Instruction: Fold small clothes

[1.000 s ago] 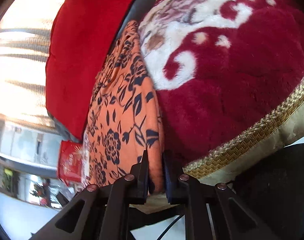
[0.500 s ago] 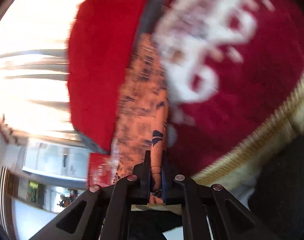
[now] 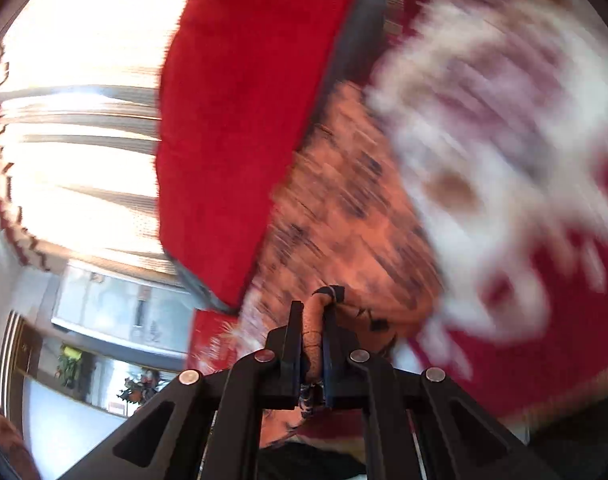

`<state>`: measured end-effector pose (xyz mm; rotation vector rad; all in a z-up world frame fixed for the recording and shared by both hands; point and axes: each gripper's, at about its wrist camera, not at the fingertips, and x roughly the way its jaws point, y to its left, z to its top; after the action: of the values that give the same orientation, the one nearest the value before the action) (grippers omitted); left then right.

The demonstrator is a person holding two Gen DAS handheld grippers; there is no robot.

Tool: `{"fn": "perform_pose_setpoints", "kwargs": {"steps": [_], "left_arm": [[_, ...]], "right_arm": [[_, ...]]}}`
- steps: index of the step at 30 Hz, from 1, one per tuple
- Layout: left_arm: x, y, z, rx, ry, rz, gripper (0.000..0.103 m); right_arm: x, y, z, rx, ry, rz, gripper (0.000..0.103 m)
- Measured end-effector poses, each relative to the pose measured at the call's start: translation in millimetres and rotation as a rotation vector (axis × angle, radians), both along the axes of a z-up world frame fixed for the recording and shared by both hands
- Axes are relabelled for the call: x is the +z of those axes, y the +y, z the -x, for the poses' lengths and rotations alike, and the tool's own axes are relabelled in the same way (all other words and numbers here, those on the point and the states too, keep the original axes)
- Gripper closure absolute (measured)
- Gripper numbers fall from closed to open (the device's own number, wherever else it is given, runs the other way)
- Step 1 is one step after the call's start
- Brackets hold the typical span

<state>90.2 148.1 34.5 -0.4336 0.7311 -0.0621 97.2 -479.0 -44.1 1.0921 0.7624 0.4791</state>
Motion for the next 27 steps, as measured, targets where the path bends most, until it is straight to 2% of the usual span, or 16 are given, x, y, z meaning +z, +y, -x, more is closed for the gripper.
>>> {"fn": "perform_pose_setpoints", "kwargs": {"steps": [1, 3, 5, 6, 7, 8, 9, 11, 13, 15, 18, 21, 23, 25, 27], "left_arm": [[15.0, -1.1, -27.6, -0.014, -0.039, 0.005, 0.096], [25.5, -2.0, -82.4, -0.008, -0.067, -0.002, 0.095], [5.4, -3.6, -151.8, 0.029, -0.005, -0.009, 0.09], [-9.3, -6.8, -176.8, 0.05, 0.024, -0.044, 0.07], [-27.3, -9.3, -199.1, 0.059, 0.066, -0.073, 0.044], [-54.0, -8.9, -220.8, 0.085, 0.135, -0.091, 0.04], [-71.4, -6.9, -228.7, 0.101, 0.176, -0.098, 0.041], [-98.7, 6.2, -224.1, 0.144, 0.248, -0.08, 0.041], [-102.1, 23.1, -190.8, 0.18, 0.2, -0.036, 0.04], [-99.6, 32.3, -152.8, 0.203, 0.154, -0.043, 0.04], [-104.4, 24.2, -100.0, 0.148, 0.157, -0.019, 0.04], [-121.3, -1.7, -83.3, 0.079, 0.194, 0.083, 0.038], [-130.1, -16.4, -91.6, 0.069, 0.207, 0.111, 0.035], [-132.0, -26.0, -101.8, 0.131, 0.204, 0.095, 0.027], [-133.4, -26.5, -113.2, 0.198, 0.194, 0.111, 0.021]], "right_arm": [[12.5, -4.1, -23.1, -0.02, -0.034, 0.004, 0.095], [30.4, -18.8, -90.1, -0.098, -0.081, 0.002, 0.093], [19.8, -21.8, -149.9, -0.107, -0.071, -0.049, 0.088], [8.0, -18.2, -180.1, -0.094, -0.045, -0.011, 0.067], [-3.0, -14.2, -198.0, -0.092, 0.0, 0.06, 0.046], [-20.7, -10.2, -210.4, -0.114, 0.084, 0.136, 0.021], [-35.9, -7.4, -211.8, -0.129, 0.135, 0.167, 0.021], [-47.8, -6.1, -190.9, -0.148, 0.139, 0.156, 0.021], [-44.3, -4.3, -150.5, -0.162, 0.078, 0.176, 0.021], [-39.7, 4.9, -106.4, -0.132, 0.044, 0.212, 0.021], [-47.6, 24.4, -58.9, -0.085, 0.07, 0.18, 0.021], [-64.7, 57.9, -60.8, -0.017, 0.09, 0.121, 0.021], [-69.5, 80.5, -81.7, -0.009, 0.113, 0.148, 0.021], [-77.6, 89.2, -101.7, -0.103, 0.189, 0.17, 0.021], [-75.5, 86.1, -108.7, -0.208, 0.225, 0.125, 0.021]]}}
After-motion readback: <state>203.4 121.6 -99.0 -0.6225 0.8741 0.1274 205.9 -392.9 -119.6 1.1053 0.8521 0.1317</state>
